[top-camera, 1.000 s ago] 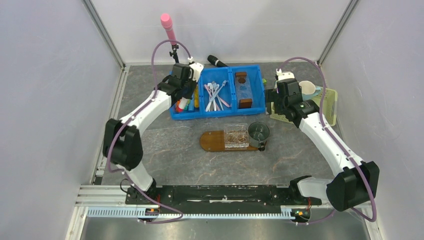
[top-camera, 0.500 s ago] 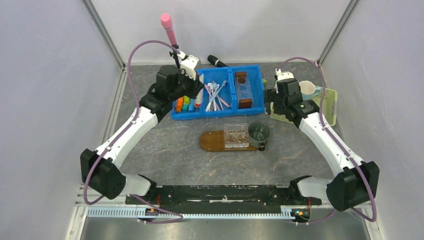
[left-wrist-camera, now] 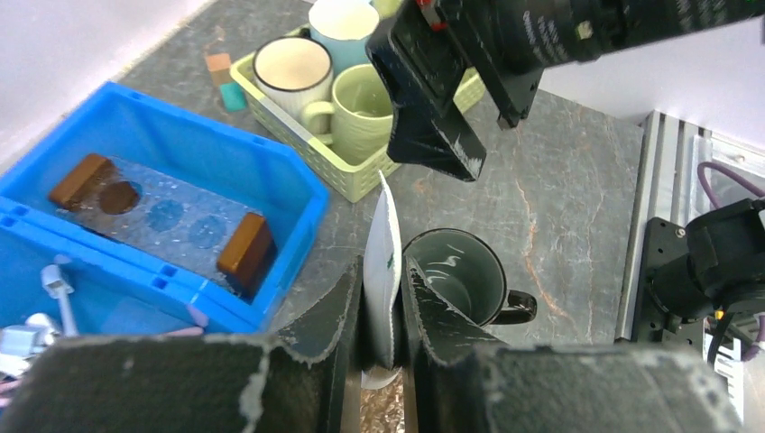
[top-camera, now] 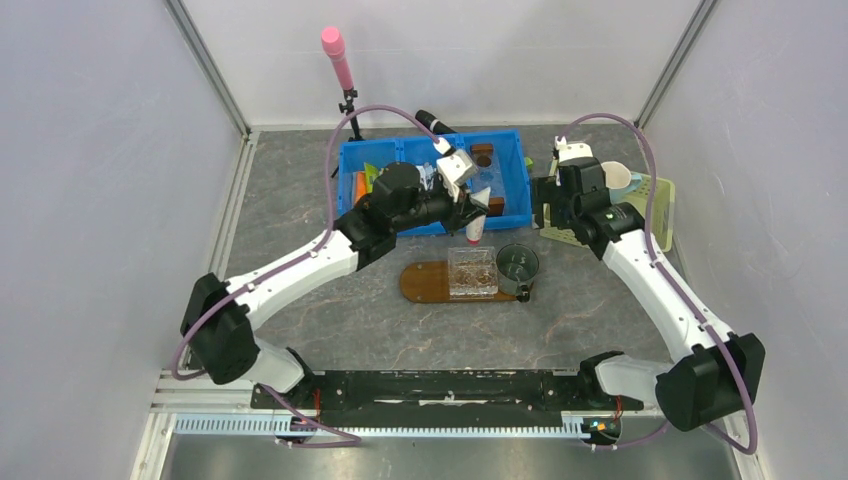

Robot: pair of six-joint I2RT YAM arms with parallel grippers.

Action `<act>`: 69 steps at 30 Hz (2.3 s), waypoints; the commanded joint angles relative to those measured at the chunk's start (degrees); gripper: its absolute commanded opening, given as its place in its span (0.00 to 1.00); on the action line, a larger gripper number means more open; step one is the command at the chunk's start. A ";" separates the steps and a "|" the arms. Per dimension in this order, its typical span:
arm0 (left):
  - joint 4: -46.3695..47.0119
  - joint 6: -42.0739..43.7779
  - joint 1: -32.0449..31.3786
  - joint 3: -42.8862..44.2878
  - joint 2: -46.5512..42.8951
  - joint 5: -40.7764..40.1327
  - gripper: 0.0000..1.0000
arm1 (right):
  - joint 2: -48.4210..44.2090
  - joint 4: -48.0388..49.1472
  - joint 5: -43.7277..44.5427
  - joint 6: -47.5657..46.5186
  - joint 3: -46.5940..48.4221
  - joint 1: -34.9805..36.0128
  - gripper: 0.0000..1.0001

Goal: Prepare toiletry sets of a toothbrush and toothpaste on the tray

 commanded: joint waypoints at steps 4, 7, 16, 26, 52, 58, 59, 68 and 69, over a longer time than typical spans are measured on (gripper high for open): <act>15.04 -1.70 -2.90 -3.75 2.93 -1.02 0.20 | -4.01 -0.50 2.40 -1.30 -0.88 -0.20 0.98; 16.89 -1.30 -2.99 -5.61 3.36 -1.01 0.20 | -4.70 -0.84 2.88 -1.15 -1.28 -0.27 0.99; 21.47 -1.09 -3.26 -10.13 4.17 -1.34 0.20 | -5.61 -1.54 3.61 -1.02 -1.65 -0.21 0.98; 24.43 -0.65 -3.26 -12.95 5.12 -1.56 0.19 | -5.89 -2.17 4.02 -0.71 -1.81 -0.20 0.99; 24.12 -1.54 -3.79 -14.61 1.05 2.12 0.18 | -6.21 -2.59 2.80 0.23 -2.64 -0.21 0.98; 24.11 -1.09 -3.88 -14.61 1.01 2.37 0.18 | -6.29 -2.78 2.74 0.51 -2.86 -0.20 0.98; 24.04 -1.24 -3.88 -14.53 1.01 2.69 0.18 | -6.33 -2.79 2.71 0.56 -2.83 -0.20 0.98; 23.75 -1.84 -3.93 -14.36 -1.15 3.28 0.18 | -6.34 -2.77 2.20 1.00 -3.13 -0.20 0.98; 23.64 -1.67 -3.97 -14.27 -1.19 3.28 0.18 | -6.30 -2.73 2.06 1.13 -3.15 -0.20 0.98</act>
